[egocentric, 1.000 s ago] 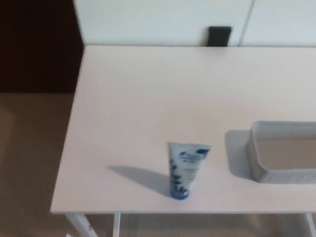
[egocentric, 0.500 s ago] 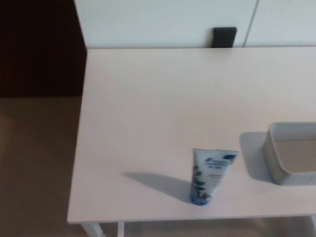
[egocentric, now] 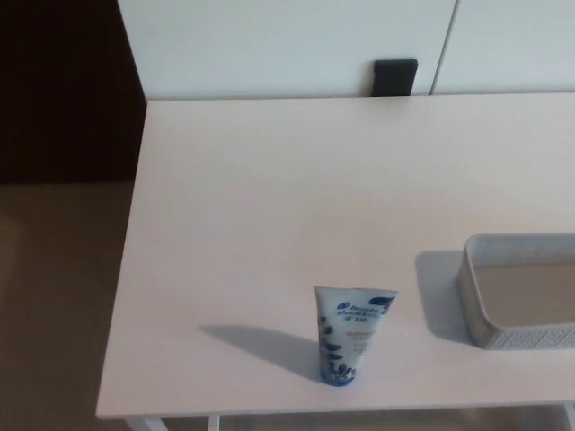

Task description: The robot walks towards a table in front, picks a shampoo with left hand and puts it in a small grey container

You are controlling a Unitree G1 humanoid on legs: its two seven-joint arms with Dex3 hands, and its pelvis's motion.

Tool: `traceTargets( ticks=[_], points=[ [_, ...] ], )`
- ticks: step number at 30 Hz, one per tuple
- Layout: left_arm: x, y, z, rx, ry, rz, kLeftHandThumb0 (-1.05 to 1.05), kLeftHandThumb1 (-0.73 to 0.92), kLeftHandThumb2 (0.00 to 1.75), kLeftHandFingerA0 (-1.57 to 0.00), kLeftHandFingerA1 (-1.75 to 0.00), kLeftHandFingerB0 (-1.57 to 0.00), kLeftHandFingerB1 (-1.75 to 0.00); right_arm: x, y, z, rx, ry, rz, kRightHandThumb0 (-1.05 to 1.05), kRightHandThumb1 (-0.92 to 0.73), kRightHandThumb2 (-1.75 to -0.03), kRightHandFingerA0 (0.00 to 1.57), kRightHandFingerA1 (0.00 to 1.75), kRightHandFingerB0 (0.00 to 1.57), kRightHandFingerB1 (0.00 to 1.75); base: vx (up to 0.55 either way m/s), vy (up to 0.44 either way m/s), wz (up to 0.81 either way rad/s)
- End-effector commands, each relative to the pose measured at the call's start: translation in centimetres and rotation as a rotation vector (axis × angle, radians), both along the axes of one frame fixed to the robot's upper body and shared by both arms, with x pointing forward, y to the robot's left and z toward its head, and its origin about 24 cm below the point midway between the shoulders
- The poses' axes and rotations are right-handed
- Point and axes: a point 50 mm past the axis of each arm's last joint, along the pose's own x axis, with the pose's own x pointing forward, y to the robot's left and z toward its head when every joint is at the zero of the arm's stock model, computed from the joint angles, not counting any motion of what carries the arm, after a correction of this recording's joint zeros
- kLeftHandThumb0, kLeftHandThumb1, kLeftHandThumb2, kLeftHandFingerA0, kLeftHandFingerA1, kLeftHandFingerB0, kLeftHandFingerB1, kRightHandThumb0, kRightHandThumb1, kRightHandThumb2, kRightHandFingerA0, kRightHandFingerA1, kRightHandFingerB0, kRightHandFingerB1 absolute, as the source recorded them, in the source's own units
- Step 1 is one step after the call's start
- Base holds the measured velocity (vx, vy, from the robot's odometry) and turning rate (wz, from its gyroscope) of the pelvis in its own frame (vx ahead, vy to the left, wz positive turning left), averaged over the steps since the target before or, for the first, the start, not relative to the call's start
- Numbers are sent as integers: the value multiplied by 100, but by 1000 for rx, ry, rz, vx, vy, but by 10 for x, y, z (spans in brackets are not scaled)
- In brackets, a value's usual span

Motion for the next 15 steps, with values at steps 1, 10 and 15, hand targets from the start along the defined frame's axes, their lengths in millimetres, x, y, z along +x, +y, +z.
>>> traceTargets(
  ticks=[1,10,15],
  points=[
    [-2,5,6,31,-20,-18,-29,52,56,-43,-36,-28,-30,0,-2,1,-3,-7,-16,-26,-71,-61,62,43,47,38,0,0,0],
    [5,7,55,-15,-429,-14,-43,42,63,-25,-38,-14,-34,1,-1,1,-2,-4,-7,-25,-70,-61,64,44,49,38,0,0,0],
    [14,-1,112,-33,-653,-115,-48,42,63,-15,-34,-9,-34,4,-3,3,-10,-14,2,-26,-70,-61,63,44,49,38,0,0,0]
  ],
)
